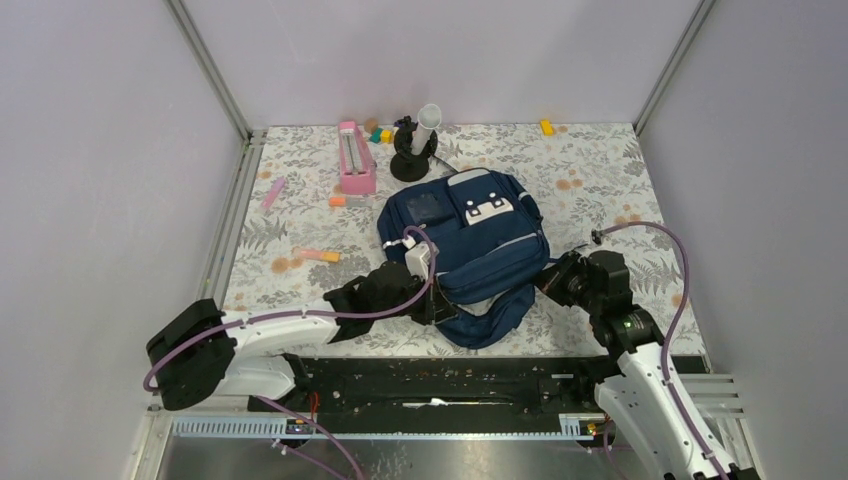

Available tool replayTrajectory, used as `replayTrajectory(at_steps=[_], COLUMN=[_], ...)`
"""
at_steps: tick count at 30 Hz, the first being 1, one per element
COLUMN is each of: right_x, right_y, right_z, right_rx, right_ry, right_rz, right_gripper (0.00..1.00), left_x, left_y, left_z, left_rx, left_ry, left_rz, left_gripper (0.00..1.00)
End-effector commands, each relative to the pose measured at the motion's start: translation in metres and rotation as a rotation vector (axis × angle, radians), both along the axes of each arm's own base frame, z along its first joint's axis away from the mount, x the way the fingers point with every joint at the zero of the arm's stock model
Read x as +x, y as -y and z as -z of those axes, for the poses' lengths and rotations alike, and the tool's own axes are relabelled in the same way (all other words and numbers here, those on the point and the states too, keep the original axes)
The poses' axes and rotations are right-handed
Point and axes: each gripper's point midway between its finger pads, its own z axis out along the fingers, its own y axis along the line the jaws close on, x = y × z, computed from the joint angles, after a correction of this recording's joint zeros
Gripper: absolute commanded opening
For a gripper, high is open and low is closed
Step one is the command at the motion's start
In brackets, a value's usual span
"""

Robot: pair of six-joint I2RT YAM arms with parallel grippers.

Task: Pack the student bag
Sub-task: Zip the student bag at the center of the board.

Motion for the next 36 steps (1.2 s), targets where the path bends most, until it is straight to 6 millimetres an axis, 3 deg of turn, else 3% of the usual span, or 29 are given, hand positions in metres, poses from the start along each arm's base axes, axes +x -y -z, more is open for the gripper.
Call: replayTrajectory(at_steps=[1, 5, 6, 8, 11, 14, 21, 29, 36], right_x=[0.017, 0.017, 0.016, 0.013, 0.009, 0.006, -0.004, -0.027, -0.020], right_y=[-0.010, -0.001, -0.001, 0.000, 0.005, 0.010, 0.001, 0.011, -0.001], right_z=[-0.024, -0.004, -0.002, -0.004, -0.006, -0.010, -0.007, -0.011, -0.007], right_rx=[0.021, -0.055, -0.064, -0.067, -0.085, -0.093, -0.068, -0.090, -0.024], right_ry=[0.134, 0.120, 0.121, 0.124, 0.119, 0.140, 0.146, 0.196, 0.152], right_rz=[-0.036, -0.031, -0.036, -0.042, -0.022, -0.005, -0.067, -0.062, -0.079], right_gripper=[0.05, 0.27, 0.29, 0.35, 0.58, 0.69, 0.71, 0.78, 0.80], left_x=[0.008, 0.005, 0.004, 0.005, 0.009, 0.010, 0.016, 0.024, 0.020], left_y=[0.040, 0.034, 0.031, 0.020, 0.006, 0.001, -0.006, -0.016, -0.016], left_z=[-0.076, -0.076, -0.074, -0.072, -0.065, -0.058, -0.051, -0.034, -0.018], left_rx=[-0.244, -0.269, -0.274, -0.299, -0.263, -0.208, -0.202, -0.164, -0.130], left_ry=[0.086, 0.075, 0.068, 0.049, 0.052, 0.058, 0.043, 0.030, 0.002], left_rz=[0.025, 0.026, 0.033, 0.028, 0.002, 0.010, 0.011, 0.003, 0.023], left_gripper=[0.00, 0.00, 0.00, 0.00, 0.00, 0.00, 0.00, 0.00, 0.00])
